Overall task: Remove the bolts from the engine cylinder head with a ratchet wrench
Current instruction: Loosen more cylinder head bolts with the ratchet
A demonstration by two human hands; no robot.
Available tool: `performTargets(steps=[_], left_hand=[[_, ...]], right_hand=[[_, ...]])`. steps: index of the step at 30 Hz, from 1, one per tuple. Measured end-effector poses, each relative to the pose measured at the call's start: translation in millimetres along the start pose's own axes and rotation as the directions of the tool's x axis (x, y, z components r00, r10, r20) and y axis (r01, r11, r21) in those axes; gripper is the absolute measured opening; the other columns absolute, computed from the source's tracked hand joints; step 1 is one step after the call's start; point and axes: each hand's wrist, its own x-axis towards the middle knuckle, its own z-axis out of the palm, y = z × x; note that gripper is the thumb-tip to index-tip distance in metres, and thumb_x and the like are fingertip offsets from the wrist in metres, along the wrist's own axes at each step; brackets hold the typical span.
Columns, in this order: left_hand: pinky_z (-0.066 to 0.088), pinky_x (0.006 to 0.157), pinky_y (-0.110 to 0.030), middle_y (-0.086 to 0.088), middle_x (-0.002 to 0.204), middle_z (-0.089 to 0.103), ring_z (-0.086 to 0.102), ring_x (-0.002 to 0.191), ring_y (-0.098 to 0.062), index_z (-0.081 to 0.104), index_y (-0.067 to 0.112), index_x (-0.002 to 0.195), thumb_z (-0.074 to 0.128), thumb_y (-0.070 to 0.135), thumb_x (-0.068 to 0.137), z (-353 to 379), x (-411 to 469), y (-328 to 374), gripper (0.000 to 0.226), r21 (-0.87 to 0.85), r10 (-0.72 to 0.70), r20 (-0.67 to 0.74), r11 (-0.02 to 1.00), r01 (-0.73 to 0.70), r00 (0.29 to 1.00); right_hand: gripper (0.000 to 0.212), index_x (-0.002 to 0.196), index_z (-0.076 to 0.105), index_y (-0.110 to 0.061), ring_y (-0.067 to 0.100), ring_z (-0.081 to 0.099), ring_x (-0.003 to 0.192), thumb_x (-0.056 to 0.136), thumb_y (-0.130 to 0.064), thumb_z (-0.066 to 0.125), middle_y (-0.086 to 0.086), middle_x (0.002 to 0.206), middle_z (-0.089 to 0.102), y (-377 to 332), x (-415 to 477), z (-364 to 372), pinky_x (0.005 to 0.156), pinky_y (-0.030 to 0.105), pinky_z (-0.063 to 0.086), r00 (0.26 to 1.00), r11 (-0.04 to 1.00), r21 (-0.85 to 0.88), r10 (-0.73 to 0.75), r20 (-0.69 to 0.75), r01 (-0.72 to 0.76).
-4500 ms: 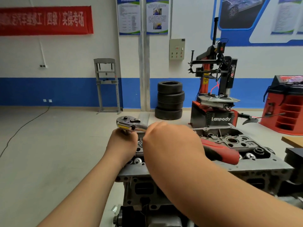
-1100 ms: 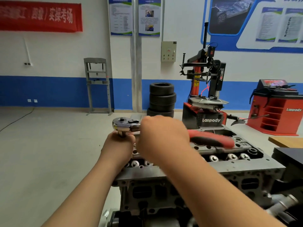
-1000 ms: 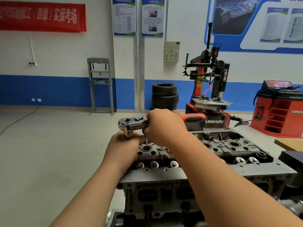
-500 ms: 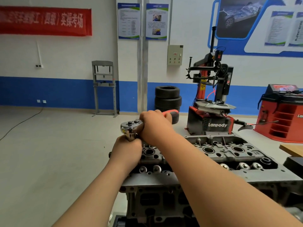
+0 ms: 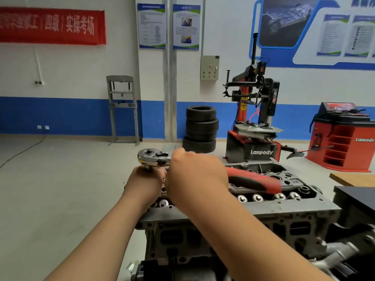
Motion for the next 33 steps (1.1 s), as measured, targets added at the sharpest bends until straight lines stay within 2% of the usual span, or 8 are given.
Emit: performTargets(steps=[3, 6, 11, 14, 19, 26, 29, 33], left_hand=[[0.038, 0.057, -0.032, -0.011, 0.052, 0.051, 0.047, 0.054, -0.027, 0.063, 0.004, 0.071, 0.048, 0.015, 0.084, 3, 5, -10, 0.022, -0.205, -0.087, 0.003, 0.975, 0.086, 0.996], [0.038, 0.054, -0.031, -0.006, 0.048, 0.05, 0.045, 0.045, -0.02, 0.065, 0.01, 0.07, 0.056, 0.014, 0.082, 3, 4, -16, 0.015, -0.364, -0.049, 0.027, 0.93, 0.056, 0.998], [0.044, 0.057, -0.035, -0.013, 0.05, 0.054, 0.053, 0.046, -0.022, 0.062, 0.015, 0.057, 0.057, 0.009, 0.078, -1, 7, -18, 0.022, -0.378, -0.05, 0.022, 0.924, 0.055, 0.999], [0.04, 0.056, -0.033, -0.011, 0.047, 0.053, 0.049, 0.048, -0.024, 0.056, 0.017, 0.049, 0.051, 0.019, 0.073, 0, 6, -14, 0.025, -0.273, -0.056, 0.007, 0.961, 0.055, 0.998], [0.031, 0.056, -0.033, -0.017, 0.065, 0.053, 0.04, 0.06, -0.029, 0.06, -0.002, 0.076, 0.048, 0.006, 0.081, 1, 10, -7, 0.016, -0.14, -0.05, -0.041, 0.989, 0.044, 0.998], [0.04, 0.056, -0.027, -0.018, 0.073, 0.065, 0.055, 0.062, -0.028, 0.069, 0.003, 0.084, 0.045, 0.012, 0.088, 3, 6, -5, 0.026, -0.155, -0.049, -0.055, 0.987, 0.04, 0.997], [0.04, 0.049, -0.017, -0.018, 0.078, 0.067, 0.059, 0.075, -0.035, 0.066, 0.002, 0.078, 0.047, 0.006, 0.092, 3, 4, -6, 0.023, -0.119, 0.016, -0.101, 0.992, -0.028, 0.995], [0.046, 0.067, -0.029, -0.012, 0.078, 0.06, 0.053, 0.066, -0.026, 0.051, 0.014, 0.069, 0.053, 0.009, 0.094, 3, 3, -10, 0.026, -0.203, 0.012, -0.107, 0.979, -0.033, 0.994]], right_hand=[[0.029, 0.096, 0.046, -0.021, 0.027, 0.049, 0.089, 0.087, -0.047, 0.053, 0.004, 0.099, 0.058, 20, 26, 16, 0.084, 0.041, 0.037, 1.0, 1.0, 0.008, 0.008, -0.005, -0.008], [0.028, 0.109, 0.054, -0.022, 0.029, 0.042, 0.118, 0.086, -0.038, 0.058, 0.004, 0.114, 0.054, 23, 65, 26, 0.108, 0.053, 0.022, 0.988, 0.992, 0.12, 0.014, 0.156, -0.033], [0.015, 0.102, 0.055, -0.021, 0.026, 0.038, 0.087, 0.087, -0.024, 0.057, 0.003, 0.097, 0.05, 6, 103, 35, 0.091, 0.044, 0.033, 0.973, 0.991, 0.084, -0.115, 0.2, 0.1], [0.032, 0.116, 0.054, -0.017, 0.027, 0.041, 0.106, 0.085, -0.021, 0.059, 0.006, 0.11, 0.05, 5, 109, 42, 0.096, 0.045, 0.033, 0.971, 0.983, 0.145, -0.143, 0.192, 0.116], [0.048, 0.125, 0.042, -0.017, 0.025, 0.032, 0.124, 0.083, -0.032, 0.062, 0.005, 0.126, 0.043, 14, 91, 48, 0.103, 0.048, 0.028, 0.991, 0.984, 0.18, -0.039, 0.131, 0.015], [0.08, 0.143, 0.011, -0.009, 0.036, 0.025, 0.13, 0.084, -0.027, 0.06, 0.015, 0.14, 0.029, 12, 15, 20, 0.11, 0.054, 0.013, 0.992, 0.976, -0.21, 0.082, 0.093, -0.061], [0.076, 0.143, 0.012, -0.007, 0.033, 0.035, 0.121, 0.088, -0.037, 0.055, 0.015, 0.133, 0.036, 3, -18, 6, 0.09, 0.045, 0.028, 0.998, 0.973, -0.224, -0.053, 0.026, 0.057], [0.053, 0.132, 0.028, -0.009, 0.032, 0.044, 0.108, 0.09, -0.029, 0.052, 0.015, 0.121, 0.047, -3, -20, 0, 0.072, 0.039, 0.024, 0.991, 0.969, -0.214, -0.132, -0.016, 0.126]])
